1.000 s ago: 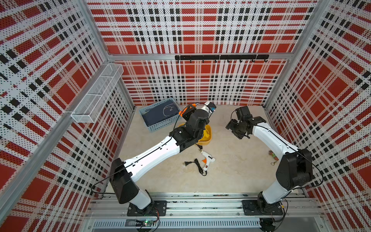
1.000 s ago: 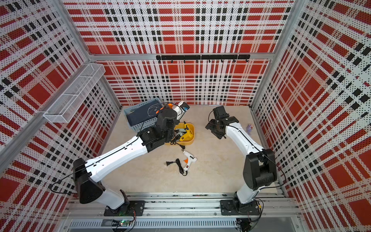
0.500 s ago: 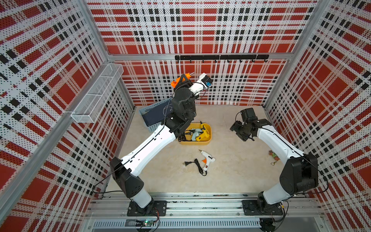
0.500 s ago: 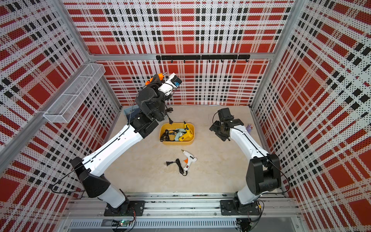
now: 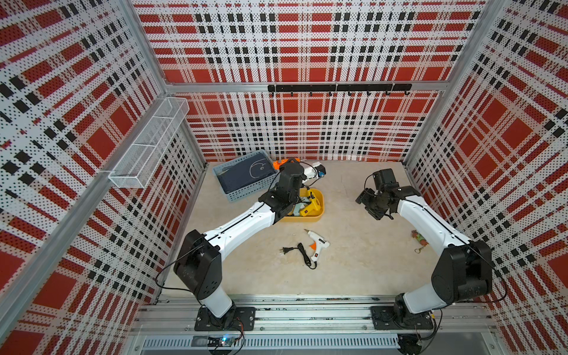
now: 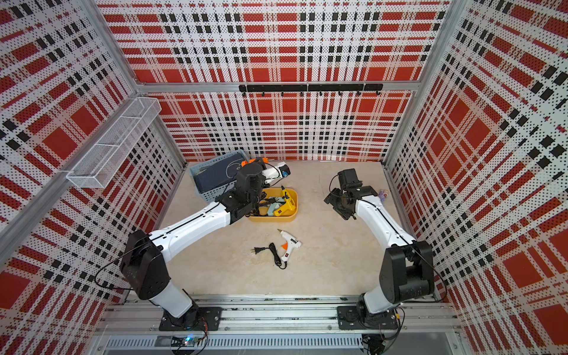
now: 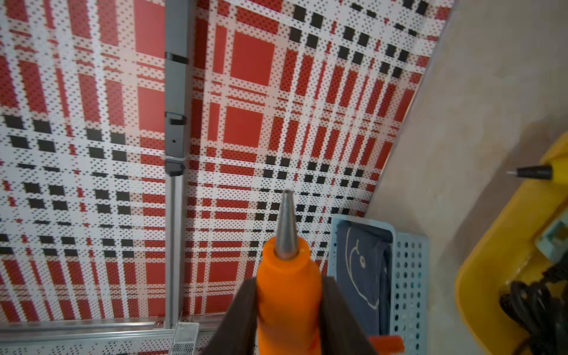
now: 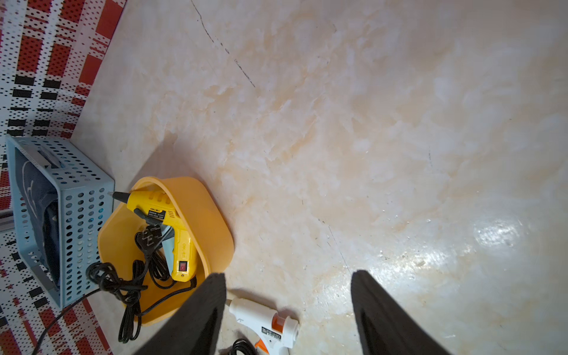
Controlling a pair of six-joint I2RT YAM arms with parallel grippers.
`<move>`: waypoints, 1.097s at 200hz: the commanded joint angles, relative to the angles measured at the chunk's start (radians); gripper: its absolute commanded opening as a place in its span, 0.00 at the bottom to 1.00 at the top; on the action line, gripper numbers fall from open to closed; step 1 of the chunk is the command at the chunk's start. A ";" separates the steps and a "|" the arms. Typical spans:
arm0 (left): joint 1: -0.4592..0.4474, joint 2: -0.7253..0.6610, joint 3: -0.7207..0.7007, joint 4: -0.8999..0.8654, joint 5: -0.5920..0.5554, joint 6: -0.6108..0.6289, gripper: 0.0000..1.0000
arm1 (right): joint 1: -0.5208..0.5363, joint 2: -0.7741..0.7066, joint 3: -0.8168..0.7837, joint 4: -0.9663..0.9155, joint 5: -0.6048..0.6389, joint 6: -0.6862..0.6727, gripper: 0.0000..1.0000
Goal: Put the hot melt glue gun into the storage box
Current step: Place the hot melt adhesive gun in the storage box.
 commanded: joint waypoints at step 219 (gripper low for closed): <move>0.017 0.325 -0.072 -0.025 0.402 -0.052 0.00 | -0.061 -0.088 -0.138 0.049 -0.085 -0.017 0.72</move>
